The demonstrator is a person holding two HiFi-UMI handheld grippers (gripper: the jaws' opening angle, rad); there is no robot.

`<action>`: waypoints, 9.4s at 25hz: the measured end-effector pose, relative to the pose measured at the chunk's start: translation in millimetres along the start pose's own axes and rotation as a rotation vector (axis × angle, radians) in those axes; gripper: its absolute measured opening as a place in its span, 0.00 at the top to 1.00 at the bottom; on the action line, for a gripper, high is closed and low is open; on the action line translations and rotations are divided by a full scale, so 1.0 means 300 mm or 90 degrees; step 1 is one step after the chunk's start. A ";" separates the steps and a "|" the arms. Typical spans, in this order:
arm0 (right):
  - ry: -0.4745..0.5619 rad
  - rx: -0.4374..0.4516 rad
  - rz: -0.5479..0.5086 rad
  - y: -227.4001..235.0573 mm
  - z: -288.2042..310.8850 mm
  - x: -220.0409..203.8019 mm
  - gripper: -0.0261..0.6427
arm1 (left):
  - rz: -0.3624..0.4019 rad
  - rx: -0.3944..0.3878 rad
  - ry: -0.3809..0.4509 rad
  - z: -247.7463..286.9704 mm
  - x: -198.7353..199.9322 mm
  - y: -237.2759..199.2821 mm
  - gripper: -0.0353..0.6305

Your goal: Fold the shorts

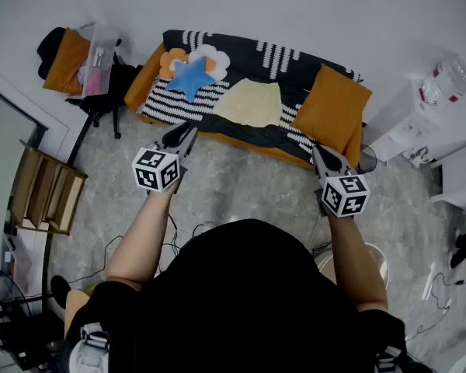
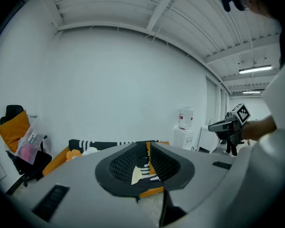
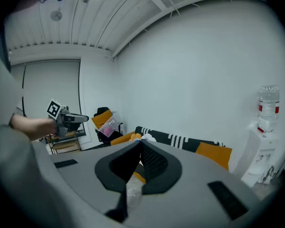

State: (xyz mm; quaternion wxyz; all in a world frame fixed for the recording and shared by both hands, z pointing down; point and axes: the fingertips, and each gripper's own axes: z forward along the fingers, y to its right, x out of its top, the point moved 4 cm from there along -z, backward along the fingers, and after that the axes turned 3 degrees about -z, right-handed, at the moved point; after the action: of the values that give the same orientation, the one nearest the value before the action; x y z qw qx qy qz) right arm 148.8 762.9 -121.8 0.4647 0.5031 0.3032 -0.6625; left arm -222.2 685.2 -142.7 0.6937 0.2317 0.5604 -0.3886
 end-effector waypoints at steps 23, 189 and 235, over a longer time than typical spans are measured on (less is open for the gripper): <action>0.043 0.040 0.023 0.138 -0.028 -0.016 0.63 | 0.036 -0.046 0.006 0.089 0.011 0.187 0.60; -0.321 0.302 -0.251 0.883 2.611 0.074 0.59 | -0.227 0.192 -0.161 1.471 -0.190 -1.400 0.59; -0.441 0.425 -0.388 0.803 3.135 -0.652 0.59 | -0.324 0.203 -0.222 1.757 -1.058 -1.581 0.59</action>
State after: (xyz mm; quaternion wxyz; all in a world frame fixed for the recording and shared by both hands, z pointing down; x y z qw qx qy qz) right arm 20.9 -86.5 370.8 0.1408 0.2662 0.0387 -0.9528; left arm -308.2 94.7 354.6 0.6149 0.1202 0.4051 -0.6658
